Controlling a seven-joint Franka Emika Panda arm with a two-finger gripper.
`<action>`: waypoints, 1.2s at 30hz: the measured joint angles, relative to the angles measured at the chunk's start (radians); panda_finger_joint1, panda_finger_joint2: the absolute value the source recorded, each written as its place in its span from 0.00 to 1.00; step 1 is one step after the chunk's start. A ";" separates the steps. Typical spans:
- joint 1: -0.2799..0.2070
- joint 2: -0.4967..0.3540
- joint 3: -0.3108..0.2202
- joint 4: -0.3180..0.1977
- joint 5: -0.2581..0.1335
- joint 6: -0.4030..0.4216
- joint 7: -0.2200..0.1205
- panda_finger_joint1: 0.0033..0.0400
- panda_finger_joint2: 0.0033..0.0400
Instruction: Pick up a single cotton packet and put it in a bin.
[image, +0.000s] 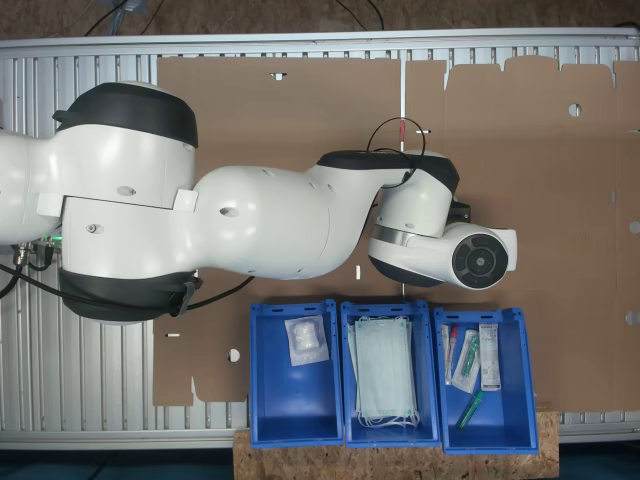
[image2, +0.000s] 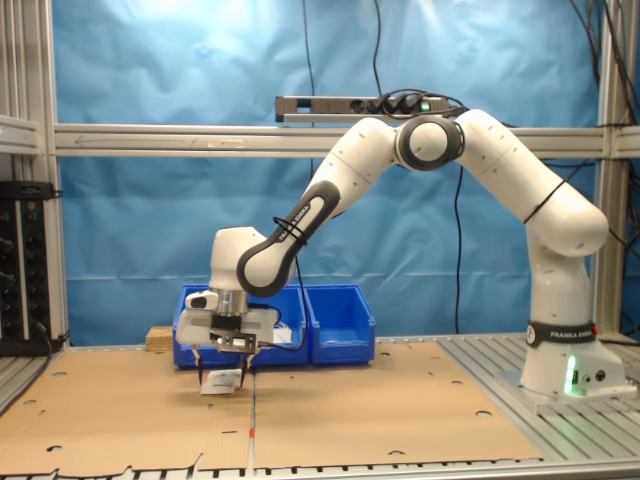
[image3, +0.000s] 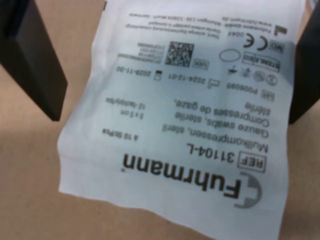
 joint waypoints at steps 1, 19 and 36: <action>-0.001 0.001 -0.001 0.002 0.000 -0.005 0.000 1.00 1.00; -0.004 0.006 -0.003 0.017 0.000 -0.066 0.000 1.00 1.00; -0.004 0.006 -0.009 0.018 0.000 -0.081 0.000 1.00 1.00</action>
